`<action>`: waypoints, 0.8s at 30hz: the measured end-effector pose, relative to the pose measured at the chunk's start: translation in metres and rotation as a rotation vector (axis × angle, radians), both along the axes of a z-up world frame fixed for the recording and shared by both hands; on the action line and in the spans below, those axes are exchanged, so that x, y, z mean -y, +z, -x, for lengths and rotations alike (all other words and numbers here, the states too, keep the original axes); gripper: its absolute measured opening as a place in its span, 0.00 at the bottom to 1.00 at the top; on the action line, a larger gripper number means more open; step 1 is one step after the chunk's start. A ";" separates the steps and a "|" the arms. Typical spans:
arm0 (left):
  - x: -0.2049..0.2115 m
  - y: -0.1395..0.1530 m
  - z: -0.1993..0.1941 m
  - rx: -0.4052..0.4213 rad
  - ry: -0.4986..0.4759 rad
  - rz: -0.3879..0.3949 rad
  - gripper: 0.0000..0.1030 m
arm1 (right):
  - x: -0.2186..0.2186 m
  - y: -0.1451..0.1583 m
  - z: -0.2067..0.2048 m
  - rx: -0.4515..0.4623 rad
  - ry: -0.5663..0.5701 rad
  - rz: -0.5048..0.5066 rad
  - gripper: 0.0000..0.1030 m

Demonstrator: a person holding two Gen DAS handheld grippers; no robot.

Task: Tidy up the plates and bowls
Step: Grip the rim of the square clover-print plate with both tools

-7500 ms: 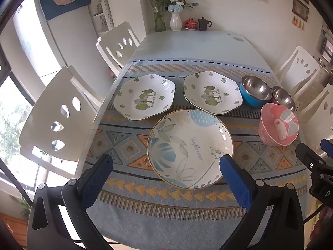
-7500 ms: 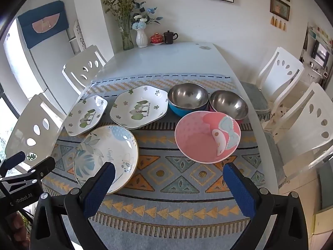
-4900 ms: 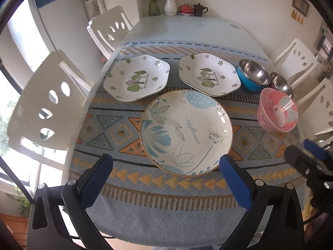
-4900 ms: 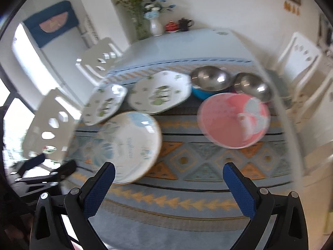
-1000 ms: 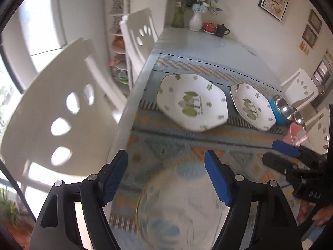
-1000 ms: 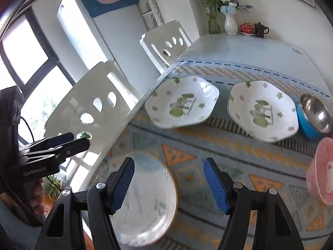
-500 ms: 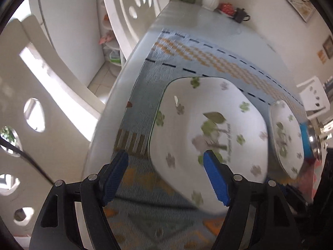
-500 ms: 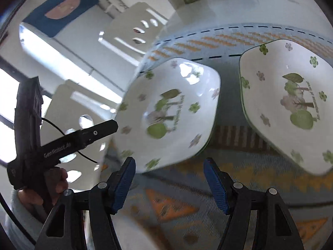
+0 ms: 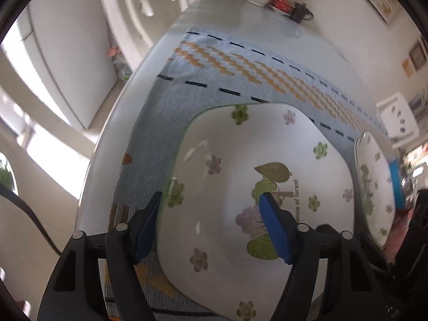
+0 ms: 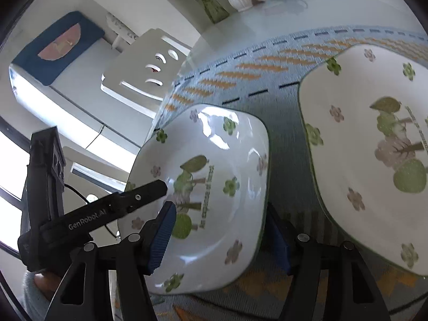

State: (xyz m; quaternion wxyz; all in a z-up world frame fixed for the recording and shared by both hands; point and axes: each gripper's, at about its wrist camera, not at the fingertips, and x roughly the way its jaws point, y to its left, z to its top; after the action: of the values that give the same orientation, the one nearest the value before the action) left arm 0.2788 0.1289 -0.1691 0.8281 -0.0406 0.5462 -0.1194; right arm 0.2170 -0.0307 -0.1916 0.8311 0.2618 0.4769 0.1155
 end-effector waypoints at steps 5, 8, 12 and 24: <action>-0.001 0.001 0.003 0.014 0.001 0.003 0.66 | -0.004 -0.001 -0.002 0.024 0.026 0.014 0.50; -0.004 0.001 0.003 0.007 0.010 0.025 0.66 | 0.003 -0.004 -0.001 0.023 0.021 0.010 0.41; -0.001 0.005 0.010 0.022 0.018 0.016 0.66 | 0.000 -0.002 -0.001 0.026 0.051 0.048 0.41; 0.009 0.024 0.033 0.071 -0.024 -0.016 0.66 | 0.006 0.013 0.009 0.044 0.081 0.116 0.36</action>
State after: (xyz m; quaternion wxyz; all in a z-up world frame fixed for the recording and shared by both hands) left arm 0.2453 0.1197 -0.1449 0.8457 -0.0234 0.5181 -0.1262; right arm 0.2076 -0.0366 -0.1781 0.8498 0.1910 0.4746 0.1268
